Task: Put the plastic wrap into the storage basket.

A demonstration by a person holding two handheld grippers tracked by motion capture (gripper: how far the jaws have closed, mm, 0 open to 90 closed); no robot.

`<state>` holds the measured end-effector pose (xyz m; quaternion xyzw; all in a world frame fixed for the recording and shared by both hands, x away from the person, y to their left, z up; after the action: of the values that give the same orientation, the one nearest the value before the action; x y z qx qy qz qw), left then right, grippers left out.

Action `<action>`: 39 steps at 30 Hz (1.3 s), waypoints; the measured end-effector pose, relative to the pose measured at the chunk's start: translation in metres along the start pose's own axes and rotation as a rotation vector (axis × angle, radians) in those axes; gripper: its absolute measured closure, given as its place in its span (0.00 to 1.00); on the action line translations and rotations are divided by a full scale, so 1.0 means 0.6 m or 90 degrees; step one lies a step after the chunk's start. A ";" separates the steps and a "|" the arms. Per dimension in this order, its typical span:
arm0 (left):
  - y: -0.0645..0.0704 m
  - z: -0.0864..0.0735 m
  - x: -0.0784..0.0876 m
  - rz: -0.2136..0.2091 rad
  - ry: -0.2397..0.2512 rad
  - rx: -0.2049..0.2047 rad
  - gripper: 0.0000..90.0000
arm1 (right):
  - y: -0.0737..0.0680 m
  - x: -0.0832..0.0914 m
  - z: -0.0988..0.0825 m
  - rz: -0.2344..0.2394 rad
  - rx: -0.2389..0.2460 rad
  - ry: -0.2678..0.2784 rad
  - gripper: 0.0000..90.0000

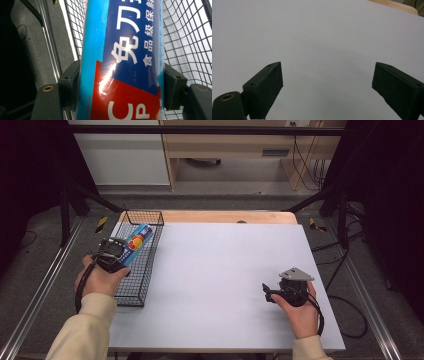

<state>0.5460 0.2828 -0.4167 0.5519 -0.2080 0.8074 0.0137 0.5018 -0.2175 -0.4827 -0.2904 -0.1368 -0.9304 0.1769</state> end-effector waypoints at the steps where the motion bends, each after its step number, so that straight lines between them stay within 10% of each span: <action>1: 0.000 0.000 -0.002 0.000 -0.003 -0.001 0.35 | 0.000 0.000 0.000 0.001 0.001 -0.002 0.11; 39: 0.021 -0.010 -0.035 0.027 -0.077 -0.063 0.35 | -0.005 -0.004 -0.003 0.010 0.013 -0.014 0.11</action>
<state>0.5460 0.2778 -0.4414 0.5935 -0.2595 0.7617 0.0112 0.5015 -0.2151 -0.4858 -0.2997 -0.1458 -0.9244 0.1853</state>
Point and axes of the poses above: each handheld gripper's, and its own axes: x roughly backward along the jaws, z roughly out of its top, y roughly to its right, the point moved 6 cm from there along -x, roughly forward along the jaws, and after that the axes turned 4 degrees about x, right-handed, at the moved point
